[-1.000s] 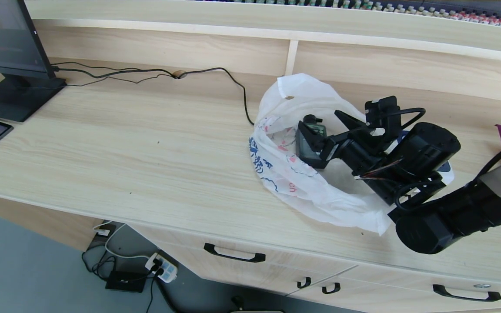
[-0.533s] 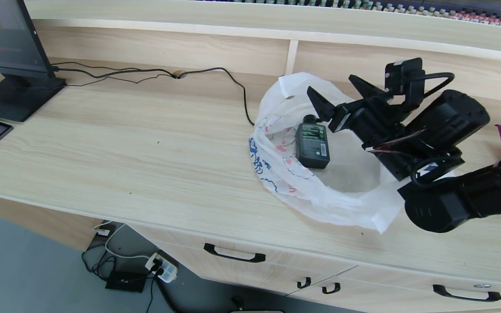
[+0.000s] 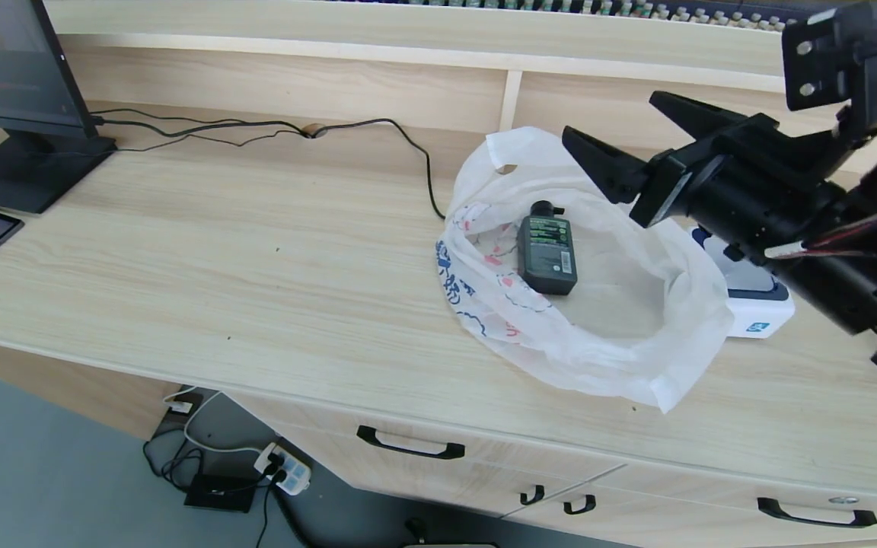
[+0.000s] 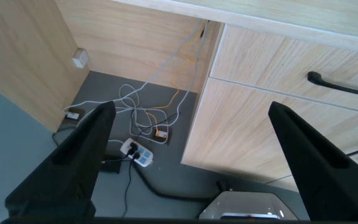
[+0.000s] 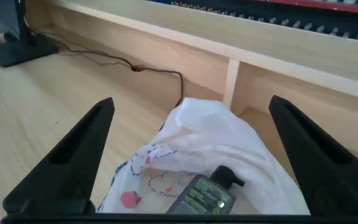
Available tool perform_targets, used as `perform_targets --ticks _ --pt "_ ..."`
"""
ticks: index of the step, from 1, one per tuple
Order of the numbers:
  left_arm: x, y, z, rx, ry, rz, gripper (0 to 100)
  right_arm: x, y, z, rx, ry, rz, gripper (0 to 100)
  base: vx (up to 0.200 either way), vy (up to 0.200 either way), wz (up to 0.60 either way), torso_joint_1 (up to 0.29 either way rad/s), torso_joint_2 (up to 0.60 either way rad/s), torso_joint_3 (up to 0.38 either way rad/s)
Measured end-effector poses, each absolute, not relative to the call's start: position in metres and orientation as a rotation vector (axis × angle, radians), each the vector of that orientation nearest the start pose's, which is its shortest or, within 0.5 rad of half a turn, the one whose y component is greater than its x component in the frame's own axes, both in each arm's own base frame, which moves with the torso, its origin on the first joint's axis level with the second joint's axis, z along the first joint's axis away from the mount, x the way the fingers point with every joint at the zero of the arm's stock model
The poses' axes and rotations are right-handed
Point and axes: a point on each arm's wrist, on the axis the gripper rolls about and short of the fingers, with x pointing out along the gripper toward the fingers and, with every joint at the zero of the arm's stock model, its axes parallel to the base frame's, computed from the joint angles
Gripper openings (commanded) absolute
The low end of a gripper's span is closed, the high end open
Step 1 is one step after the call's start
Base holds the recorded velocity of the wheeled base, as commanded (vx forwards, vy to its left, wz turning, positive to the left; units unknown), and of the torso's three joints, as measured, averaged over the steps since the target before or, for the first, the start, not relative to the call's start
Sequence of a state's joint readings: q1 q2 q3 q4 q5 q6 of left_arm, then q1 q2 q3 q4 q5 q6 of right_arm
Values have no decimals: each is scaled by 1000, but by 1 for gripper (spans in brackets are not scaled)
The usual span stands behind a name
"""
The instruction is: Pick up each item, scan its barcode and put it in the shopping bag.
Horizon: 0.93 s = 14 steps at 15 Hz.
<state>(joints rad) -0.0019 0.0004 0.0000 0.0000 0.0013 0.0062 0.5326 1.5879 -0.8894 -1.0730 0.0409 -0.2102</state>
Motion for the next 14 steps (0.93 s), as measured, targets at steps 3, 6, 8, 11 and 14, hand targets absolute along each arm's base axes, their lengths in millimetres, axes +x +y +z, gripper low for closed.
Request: perform_targets --ticks 3,6,8,11,14 --pt "-23 0 75 6 0 0 100 205 134 247 -131 -312 523 100 0 0 0 0 0 0" --pt "-23 0 75 7 0 0 100 185 122 238 -119 -289 517 100 0 0 0 0 0 0" --pt "-23 0 75 7 0 -1 100 181 116 236 -100 -279 506 100 0 0 -600 0 -2 9" --pt "-23 0 75 6 0 -1 100 177 111 234 -78 -279 500 100 0 0 -600 1 5 5" --pt "-23 0 75 6 0 -1 100 174 109 235 -37 -293 501 100 0 0 -600 4 -1 2"
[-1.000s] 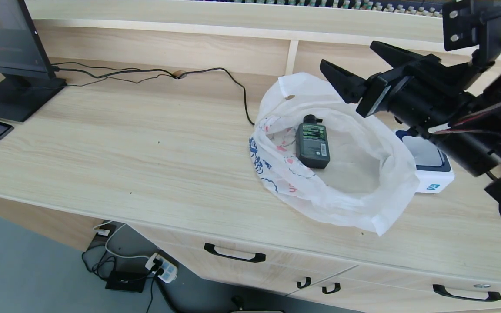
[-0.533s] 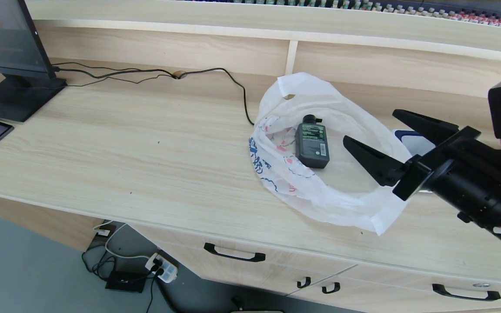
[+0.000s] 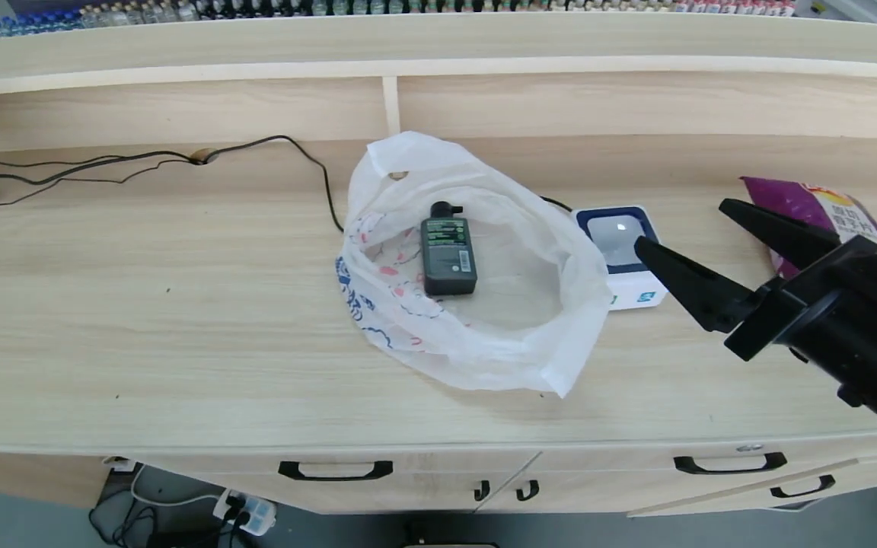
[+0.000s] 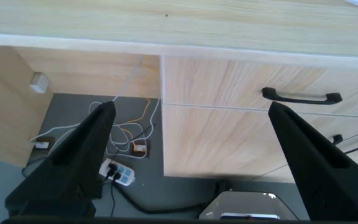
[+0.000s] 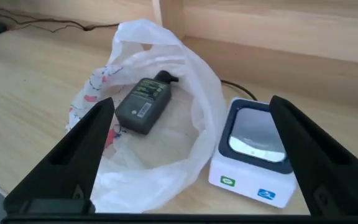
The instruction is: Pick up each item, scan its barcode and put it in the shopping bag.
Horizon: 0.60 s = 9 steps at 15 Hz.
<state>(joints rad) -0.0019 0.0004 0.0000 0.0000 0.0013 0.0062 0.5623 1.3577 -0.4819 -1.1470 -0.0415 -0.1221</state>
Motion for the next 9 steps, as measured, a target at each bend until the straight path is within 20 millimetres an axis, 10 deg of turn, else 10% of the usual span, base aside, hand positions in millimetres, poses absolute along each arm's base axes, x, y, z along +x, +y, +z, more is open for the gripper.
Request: perform_targets --ticks 9 --pt "-23 0 75 6 0 0 100 155 91 214 -24 -231 453 100 0 0 -67 0 0 0"
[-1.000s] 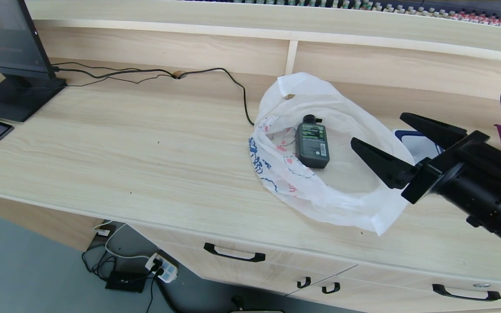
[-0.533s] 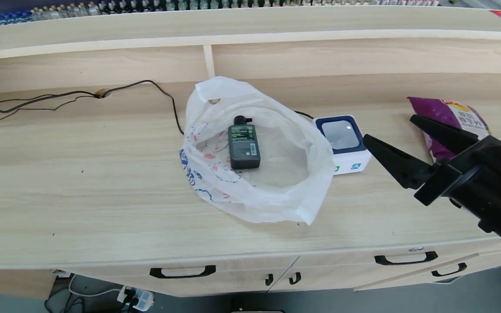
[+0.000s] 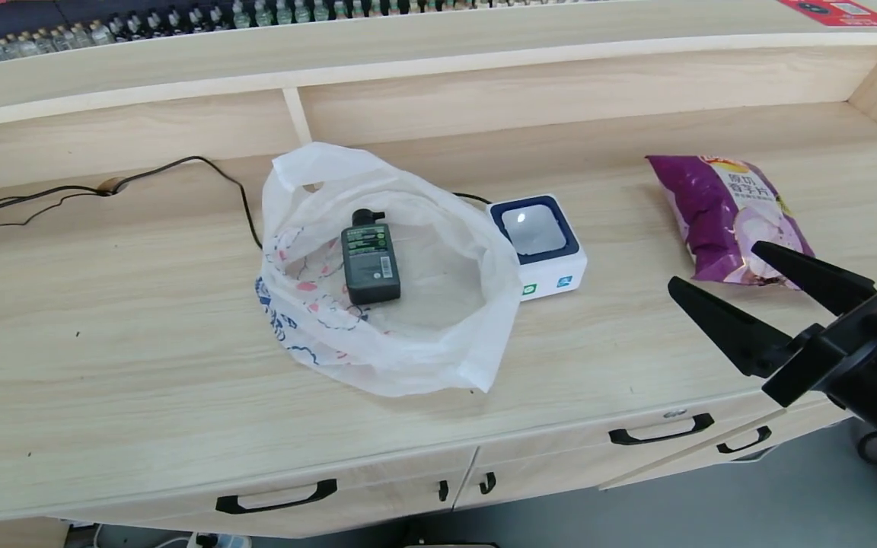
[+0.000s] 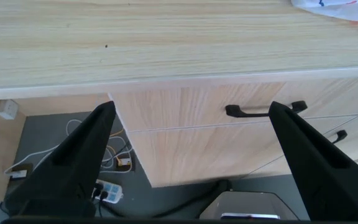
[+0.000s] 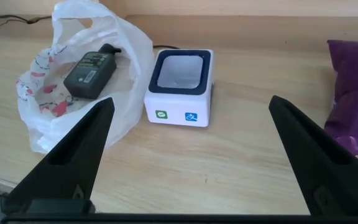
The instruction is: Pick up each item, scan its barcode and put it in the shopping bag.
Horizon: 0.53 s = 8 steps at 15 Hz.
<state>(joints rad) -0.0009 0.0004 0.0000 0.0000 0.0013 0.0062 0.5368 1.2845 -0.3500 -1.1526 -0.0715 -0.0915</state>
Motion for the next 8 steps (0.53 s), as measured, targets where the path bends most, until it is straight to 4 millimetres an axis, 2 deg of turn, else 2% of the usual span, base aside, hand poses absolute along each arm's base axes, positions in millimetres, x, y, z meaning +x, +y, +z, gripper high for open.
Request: perform_targets --ticks 3,8 --pt "-23 0 75 6 1 -1 100 158 90 212 -4 -211 444 100 0 -200 0 -2 -2 4" --pt "-23 0 75 7 1 -1 100 165 87 219 -2 -233 419 100 0 -200 0 6 3 3"
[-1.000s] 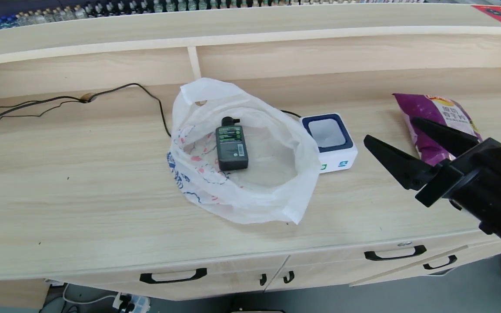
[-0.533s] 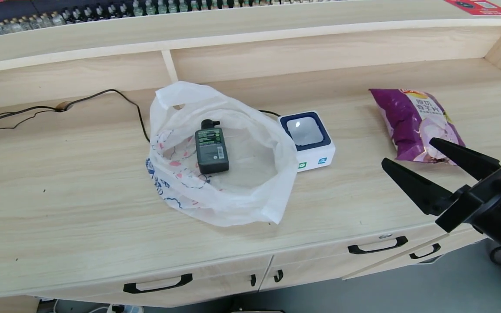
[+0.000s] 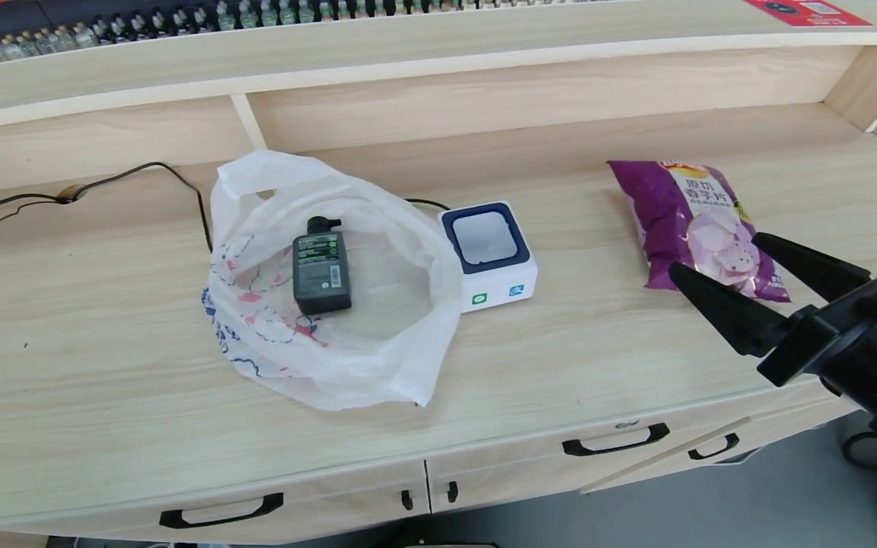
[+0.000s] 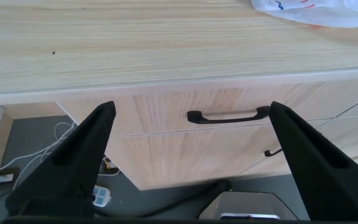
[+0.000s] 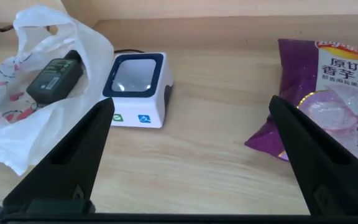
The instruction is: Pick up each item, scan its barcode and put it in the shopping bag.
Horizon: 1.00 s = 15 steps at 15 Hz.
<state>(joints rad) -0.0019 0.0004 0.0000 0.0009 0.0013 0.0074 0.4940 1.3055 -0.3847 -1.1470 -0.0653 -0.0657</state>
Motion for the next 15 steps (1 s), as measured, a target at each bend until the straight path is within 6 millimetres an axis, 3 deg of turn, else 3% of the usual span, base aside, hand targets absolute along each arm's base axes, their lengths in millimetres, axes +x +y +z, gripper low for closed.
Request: perform_targets --ticks 3,6,8,12,15 --pt "-23 0 75 7 2 0 100 174 85 220 3 -229 423 100 0 -200 0 1 7 2" --pt "-23 0 75 6 1 0 100 187 89 218 33 -189 433 100 0 0 0 0 0 0" --pt "-23 0 75 6 1 -1 100 206 88 221 19 -105 427 100 0 0 0 0 0 0" --pt "-23 0 76 5 0 -1 100 259 86 246 30 -67 377 100 0 0 0 0 0 0" --pt "-23 0 76 7 -3 0 100 287 84 242 36 -14 343 100 0 0 0 0 0 0"
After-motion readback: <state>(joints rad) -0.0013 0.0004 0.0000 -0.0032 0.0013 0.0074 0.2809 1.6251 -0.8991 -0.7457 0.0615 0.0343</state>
